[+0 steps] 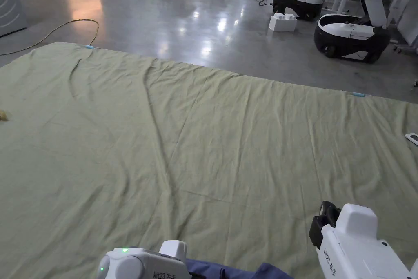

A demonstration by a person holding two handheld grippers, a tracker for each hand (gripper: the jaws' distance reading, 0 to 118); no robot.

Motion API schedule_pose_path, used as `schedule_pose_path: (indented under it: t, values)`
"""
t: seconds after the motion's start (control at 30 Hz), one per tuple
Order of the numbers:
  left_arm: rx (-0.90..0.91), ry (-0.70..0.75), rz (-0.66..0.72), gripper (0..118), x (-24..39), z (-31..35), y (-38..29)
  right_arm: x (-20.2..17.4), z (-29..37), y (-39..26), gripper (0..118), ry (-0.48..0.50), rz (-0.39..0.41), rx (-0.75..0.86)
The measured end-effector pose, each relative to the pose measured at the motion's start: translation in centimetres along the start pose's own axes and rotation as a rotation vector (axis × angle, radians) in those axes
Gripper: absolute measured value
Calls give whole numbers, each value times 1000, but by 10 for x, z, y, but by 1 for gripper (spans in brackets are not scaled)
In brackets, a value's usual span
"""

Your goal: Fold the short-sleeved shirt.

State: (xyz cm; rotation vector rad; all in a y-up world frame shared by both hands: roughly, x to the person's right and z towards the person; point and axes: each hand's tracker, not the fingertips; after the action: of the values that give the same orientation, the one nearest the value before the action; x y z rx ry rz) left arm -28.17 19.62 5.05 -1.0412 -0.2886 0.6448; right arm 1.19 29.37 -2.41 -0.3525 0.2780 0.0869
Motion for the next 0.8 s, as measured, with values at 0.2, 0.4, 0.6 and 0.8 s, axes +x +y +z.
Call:
schedule_pose_path:
  t: [0.2, 0.4, 0.6, 0.8]
  values:
    - [-1, 37, 42, 17, -5, -19, -9, -2, -1, -1, 1, 7, -1, -5]
    - [44, -76, 80, 60, -17, 19, -11, -3, -2, 0, 1, 13, -3, -4]
    - [209, -67, 76, 64, -68, 98, 2, -5, 1, 5, 1, 27, 11, 16]
    - [230, -41, 170, 68, -136, 128, -2, -10, 3, 8, 1, 38, 5, 27]
